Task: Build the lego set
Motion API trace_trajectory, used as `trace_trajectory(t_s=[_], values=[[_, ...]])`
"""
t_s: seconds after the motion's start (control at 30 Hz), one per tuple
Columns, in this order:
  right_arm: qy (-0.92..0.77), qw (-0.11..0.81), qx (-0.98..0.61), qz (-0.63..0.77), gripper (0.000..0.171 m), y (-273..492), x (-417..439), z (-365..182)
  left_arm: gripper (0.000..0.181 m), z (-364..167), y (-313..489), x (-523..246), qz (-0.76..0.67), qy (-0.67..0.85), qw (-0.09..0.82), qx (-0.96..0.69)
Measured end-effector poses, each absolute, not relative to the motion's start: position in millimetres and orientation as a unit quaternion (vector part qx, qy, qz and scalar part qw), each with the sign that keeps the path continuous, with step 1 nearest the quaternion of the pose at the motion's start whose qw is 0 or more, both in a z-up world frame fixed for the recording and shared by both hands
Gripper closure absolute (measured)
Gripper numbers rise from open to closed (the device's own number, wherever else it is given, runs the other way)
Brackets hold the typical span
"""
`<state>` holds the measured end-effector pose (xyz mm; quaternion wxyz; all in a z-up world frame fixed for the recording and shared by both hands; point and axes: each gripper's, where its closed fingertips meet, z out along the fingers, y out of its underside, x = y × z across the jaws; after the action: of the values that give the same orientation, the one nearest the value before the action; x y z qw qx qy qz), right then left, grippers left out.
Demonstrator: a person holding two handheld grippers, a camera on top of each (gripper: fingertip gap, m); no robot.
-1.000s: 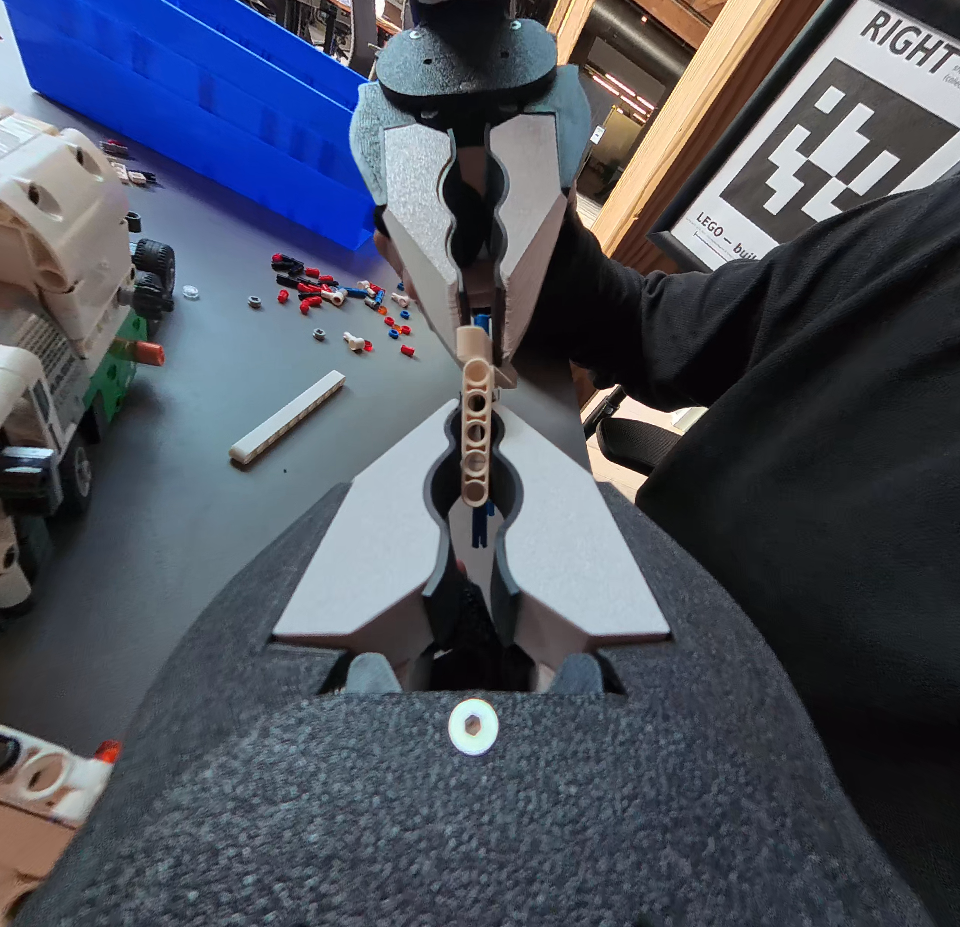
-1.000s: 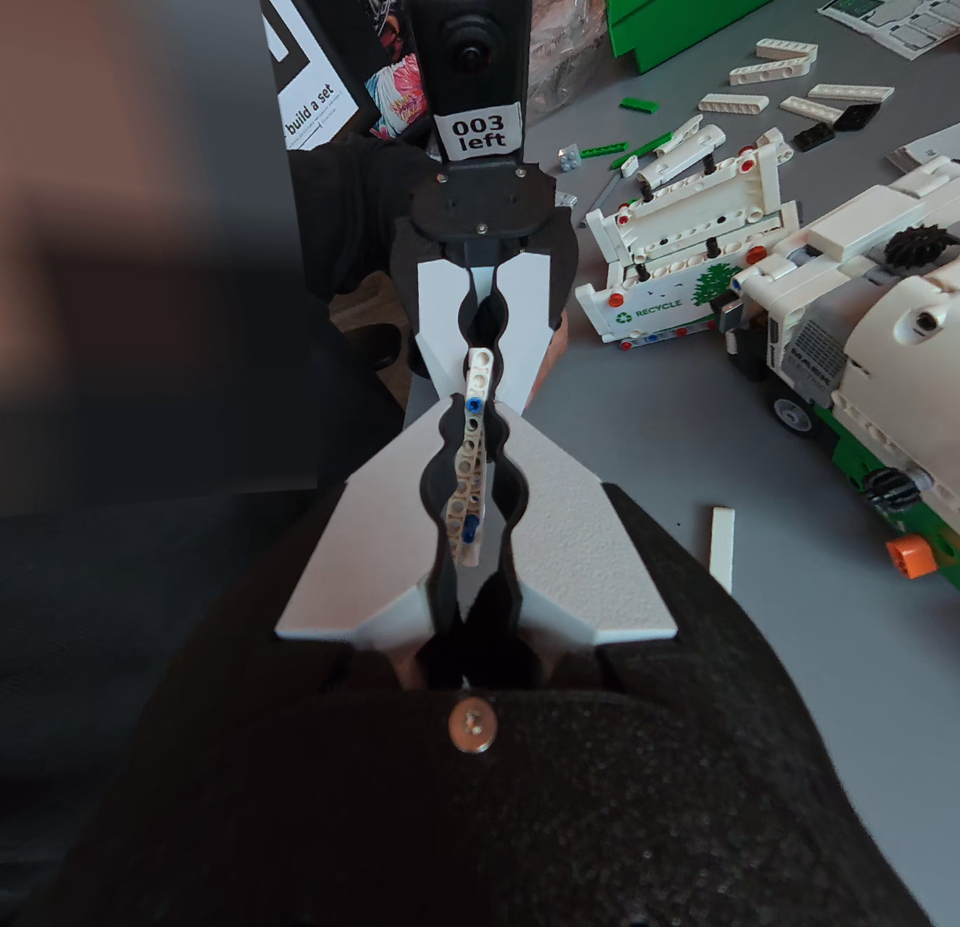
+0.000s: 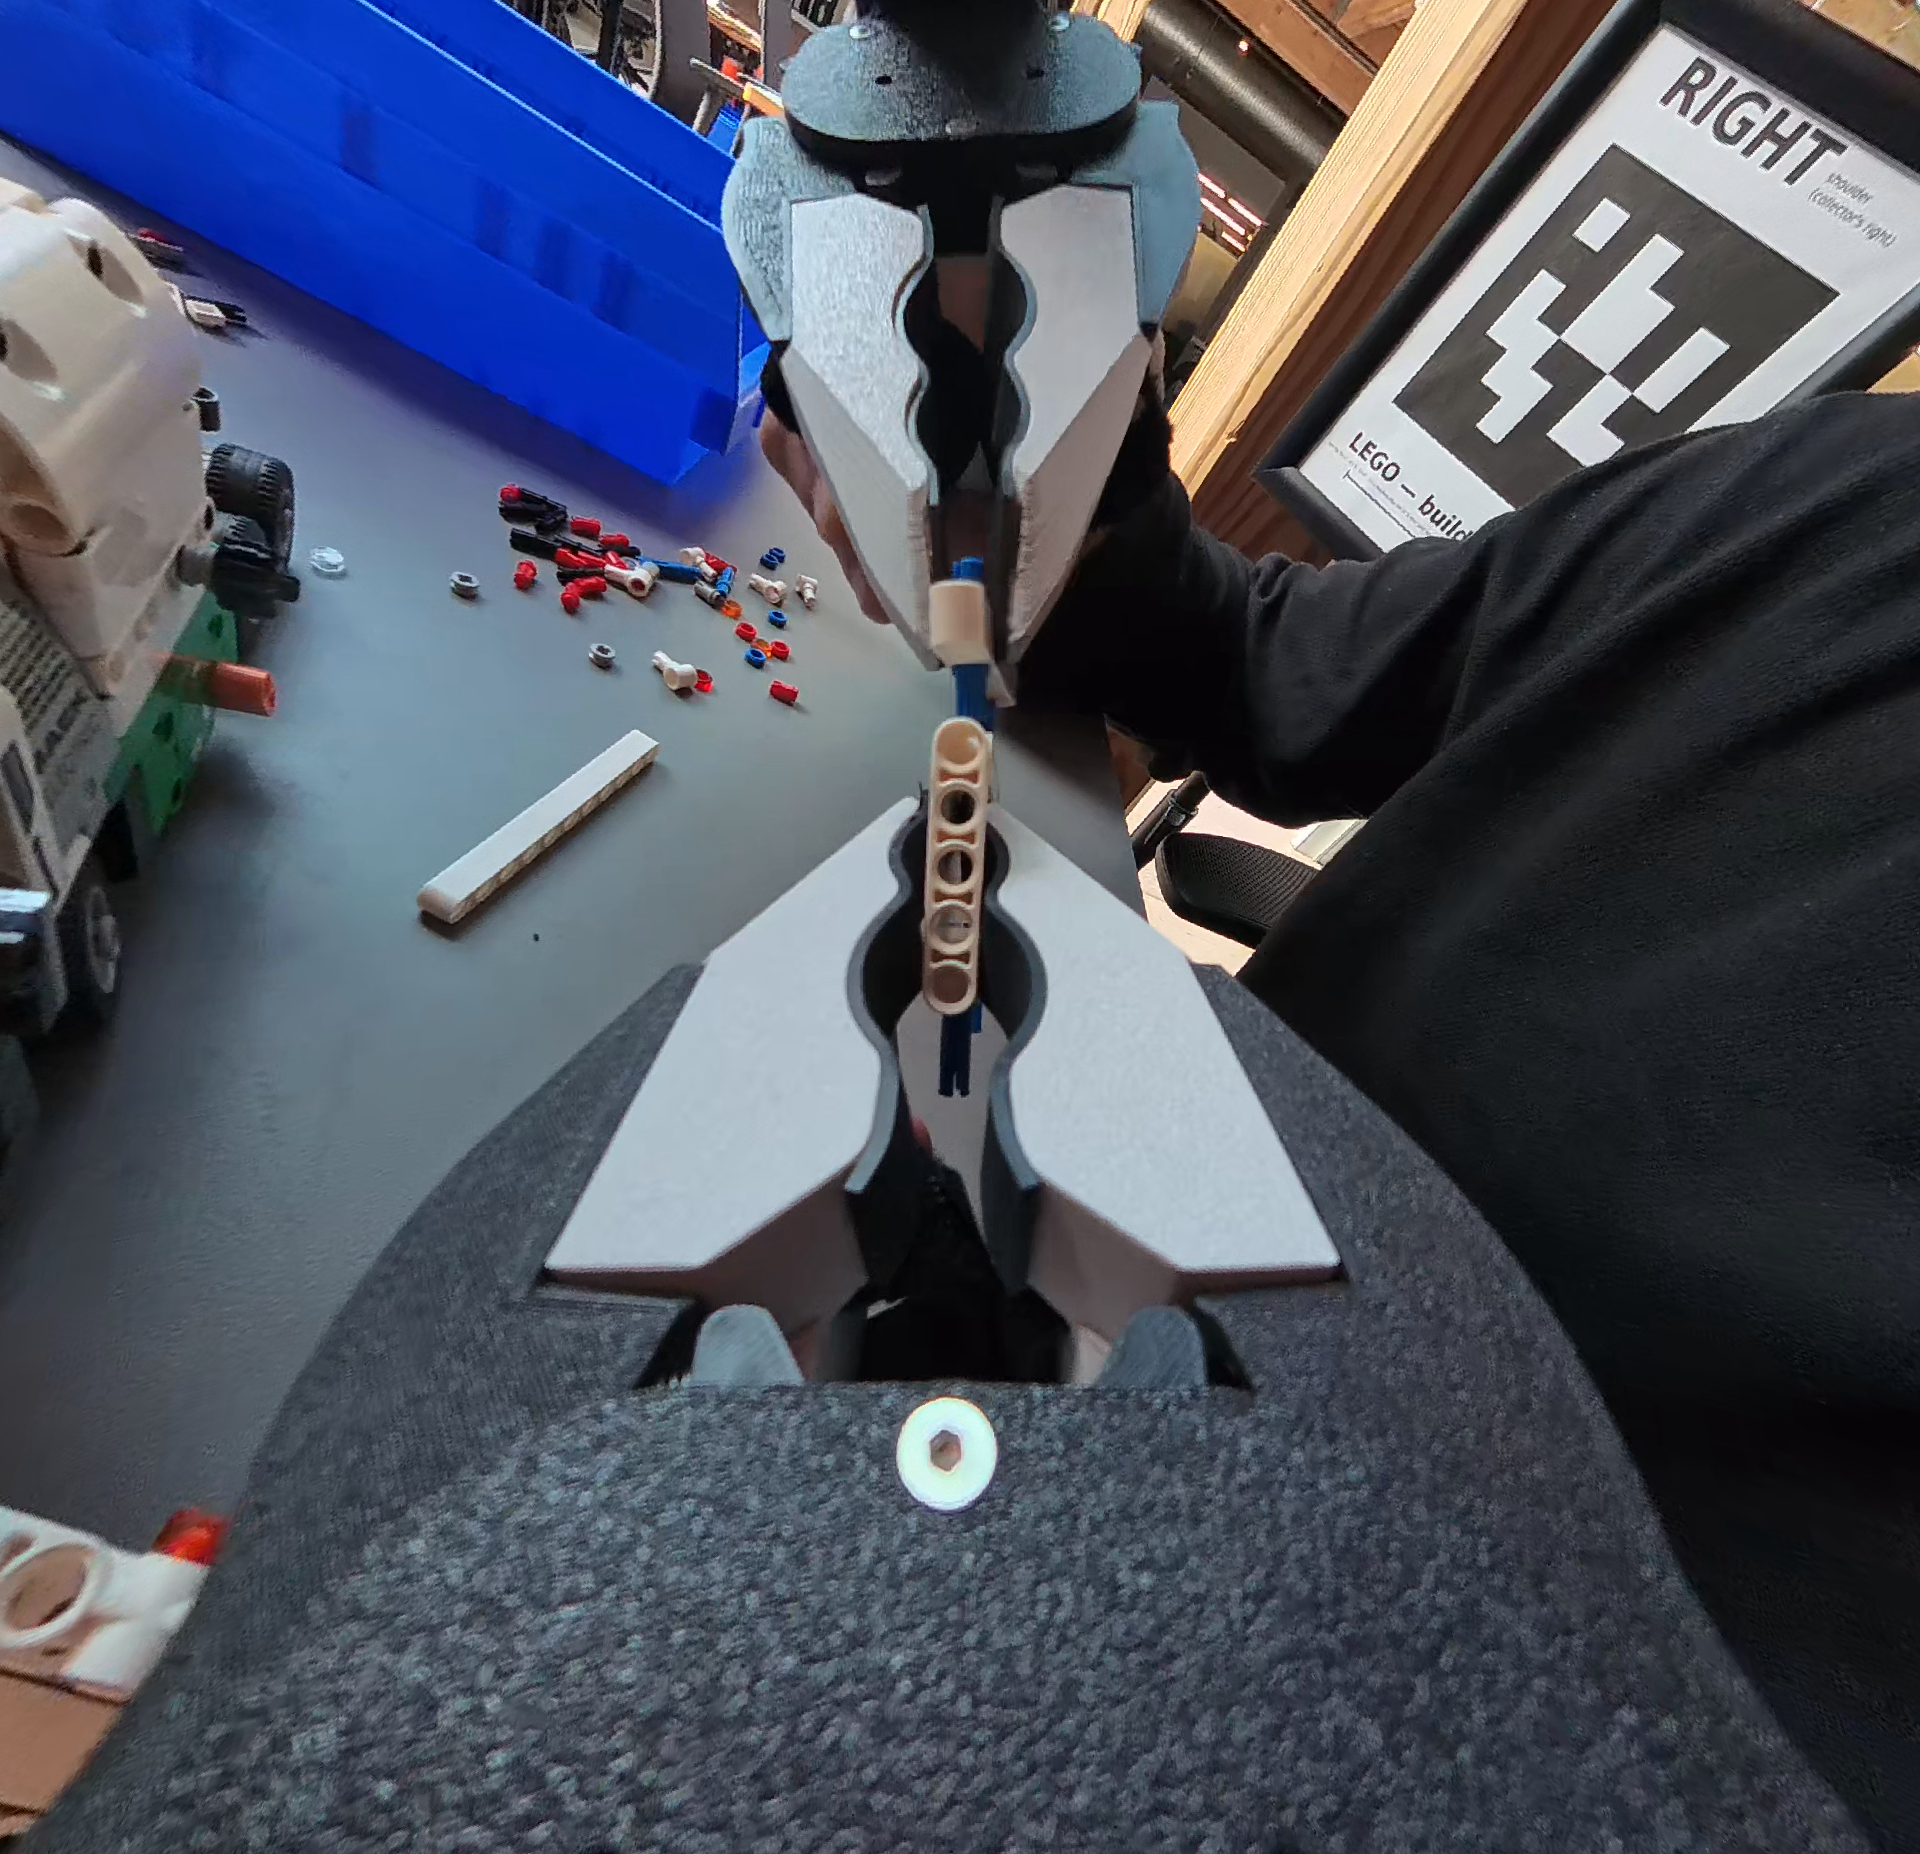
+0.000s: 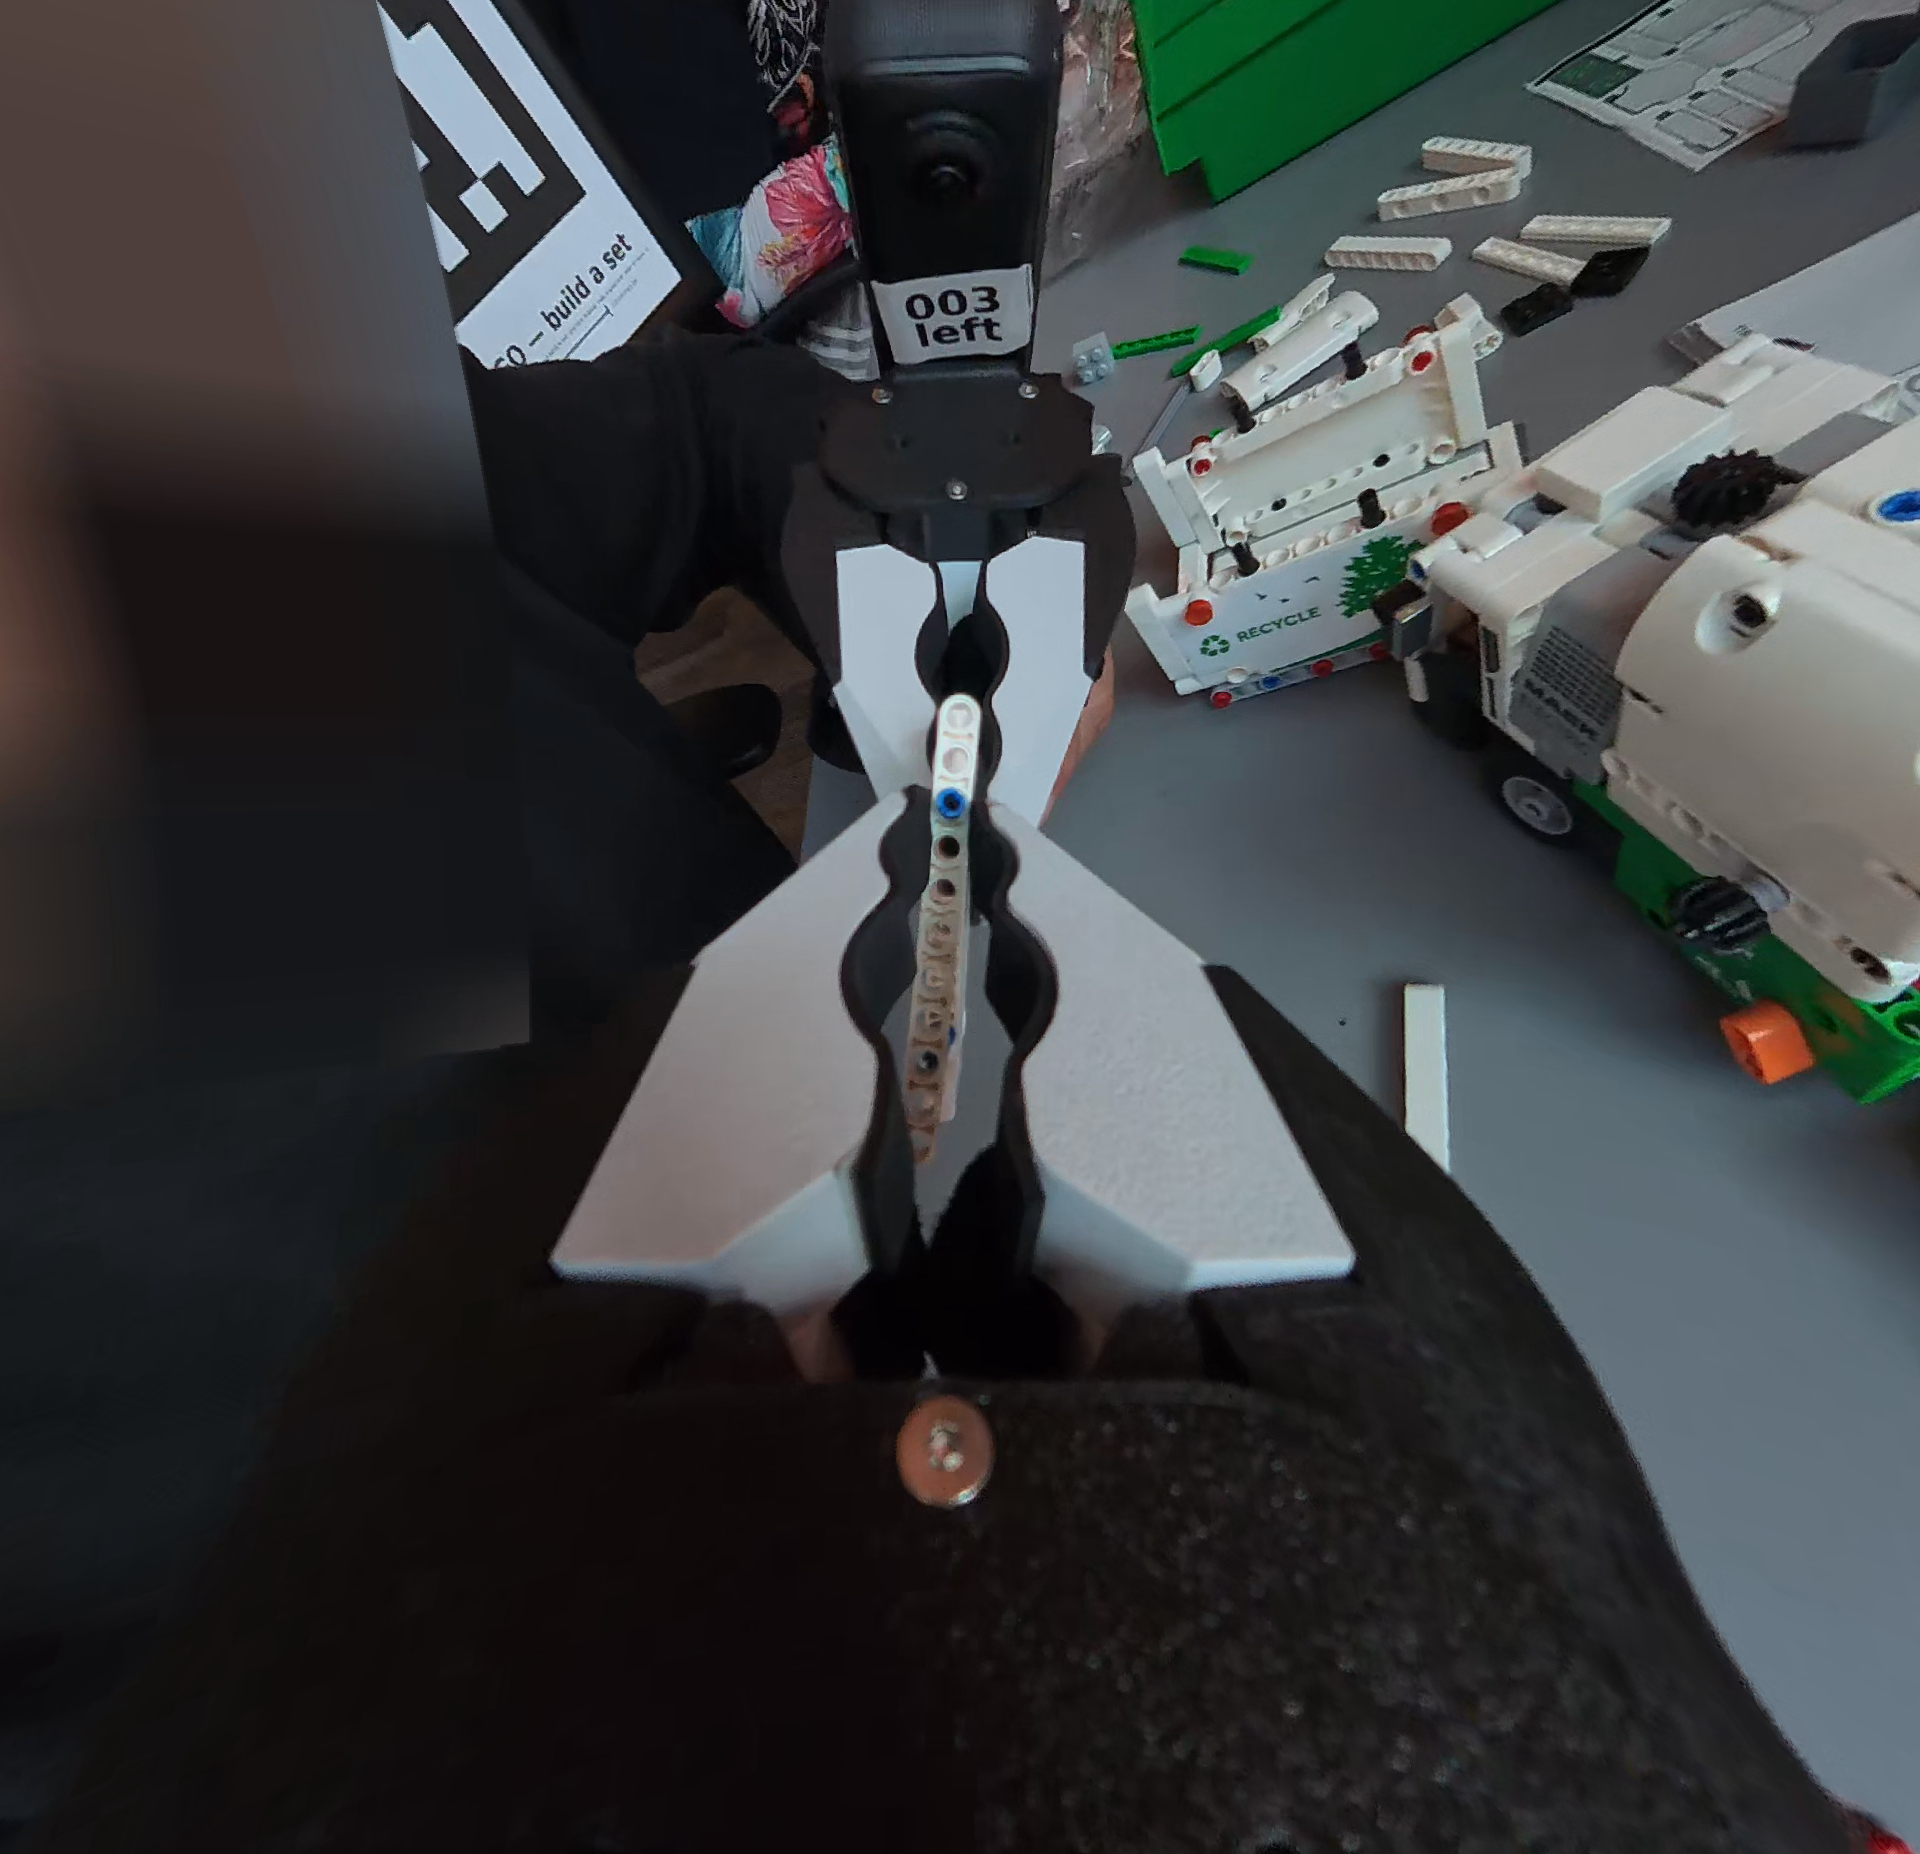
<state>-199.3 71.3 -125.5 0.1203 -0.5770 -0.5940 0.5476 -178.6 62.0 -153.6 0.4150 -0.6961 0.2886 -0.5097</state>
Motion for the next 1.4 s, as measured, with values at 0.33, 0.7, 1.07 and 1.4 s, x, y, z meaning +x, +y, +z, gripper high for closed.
trace_trajectory(t_s=[0.33, 0.7, 1.07, 1.4], values=[[-0.601, 0.139, -0.581, 0.531, 0.166, 71.1, -202.2, -132.1, 0.181, -156.5, 64.9, -179.1, -0.512, 0.279, 0.405, -0.704], [-0.548, 0.113, -0.612, 0.558, 0.165, 73.4, -207.2, -132.7, 0.181, -154.3, 66.9, -181.6, -0.531, 0.262, 0.400, -0.699], [-0.629, 0.103, -0.574, 0.514, 0.141, 78.2, -174.7, -131.1, 0.181, -144.5, 73.0, -191.6, -0.540, 0.237, 0.427, -0.685], [-0.644, 0.136, -0.571, 0.491, 0.166, 86.4, -171.5, -132.0, 0.181, -140.0, 69.0, -189.8, -0.559, 0.240, 0.423, -0.672]])
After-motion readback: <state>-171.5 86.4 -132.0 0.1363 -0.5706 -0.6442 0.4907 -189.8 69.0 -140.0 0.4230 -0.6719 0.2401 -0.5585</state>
